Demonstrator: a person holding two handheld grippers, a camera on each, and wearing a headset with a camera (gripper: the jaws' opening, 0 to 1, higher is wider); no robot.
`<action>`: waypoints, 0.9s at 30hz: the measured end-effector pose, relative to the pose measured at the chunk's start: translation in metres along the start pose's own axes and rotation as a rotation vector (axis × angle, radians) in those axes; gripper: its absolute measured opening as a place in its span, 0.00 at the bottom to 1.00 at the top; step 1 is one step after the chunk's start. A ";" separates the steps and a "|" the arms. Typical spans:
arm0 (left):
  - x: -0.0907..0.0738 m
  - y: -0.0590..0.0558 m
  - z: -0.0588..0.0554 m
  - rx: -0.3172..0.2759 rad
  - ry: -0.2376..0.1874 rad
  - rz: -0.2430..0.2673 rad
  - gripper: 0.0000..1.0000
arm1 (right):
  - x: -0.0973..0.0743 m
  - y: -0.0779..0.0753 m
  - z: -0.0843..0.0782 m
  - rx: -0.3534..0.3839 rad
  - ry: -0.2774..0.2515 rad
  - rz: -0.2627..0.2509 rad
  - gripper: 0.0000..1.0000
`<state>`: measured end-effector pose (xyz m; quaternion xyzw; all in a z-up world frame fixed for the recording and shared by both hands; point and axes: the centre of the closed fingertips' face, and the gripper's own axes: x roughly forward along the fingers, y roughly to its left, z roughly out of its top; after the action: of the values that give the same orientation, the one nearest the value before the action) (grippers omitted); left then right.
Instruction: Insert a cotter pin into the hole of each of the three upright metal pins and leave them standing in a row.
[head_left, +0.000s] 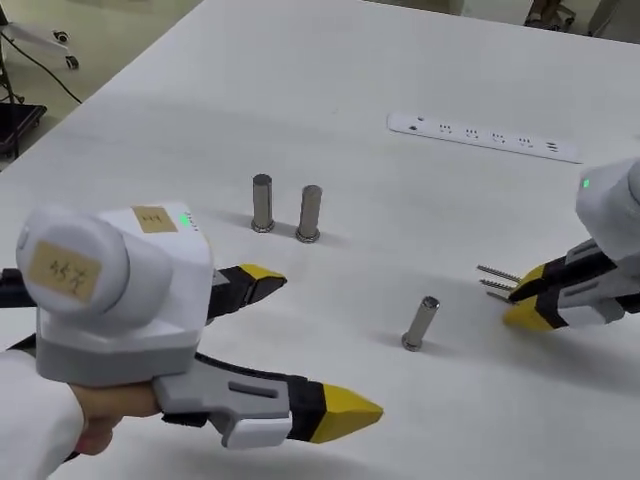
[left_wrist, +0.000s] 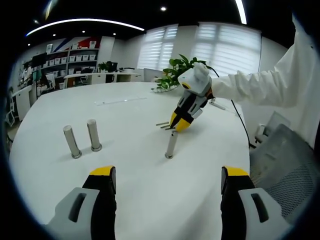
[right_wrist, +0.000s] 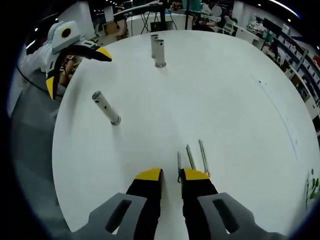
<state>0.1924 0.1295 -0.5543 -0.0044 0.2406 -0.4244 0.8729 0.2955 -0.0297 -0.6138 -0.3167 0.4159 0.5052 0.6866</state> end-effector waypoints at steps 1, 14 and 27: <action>0.000 0.000 0.001 0.001 -0.001 0.000 0.85 | 0.000 0.000 0.000 -0.002 0.002 -0.003 0.07; -0.006 0.001 0.009 0.005 -0.018 0.014 0.84 | 0.001 -0.003 0.001 -0.119 0.075 -0.014 0.00; -0.009 0.002 0.013 -0.004 -0.019 0.011 0.83 | 0.002 -0.005 -0.001 -0.191 0.181 0.041 0.00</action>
<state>0.1946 0.1344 -0.5397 -0.0086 0.2332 -0.4189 0.8775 0.3007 -0.0314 -0.6156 -0.4163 0.4324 0.5259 0.6026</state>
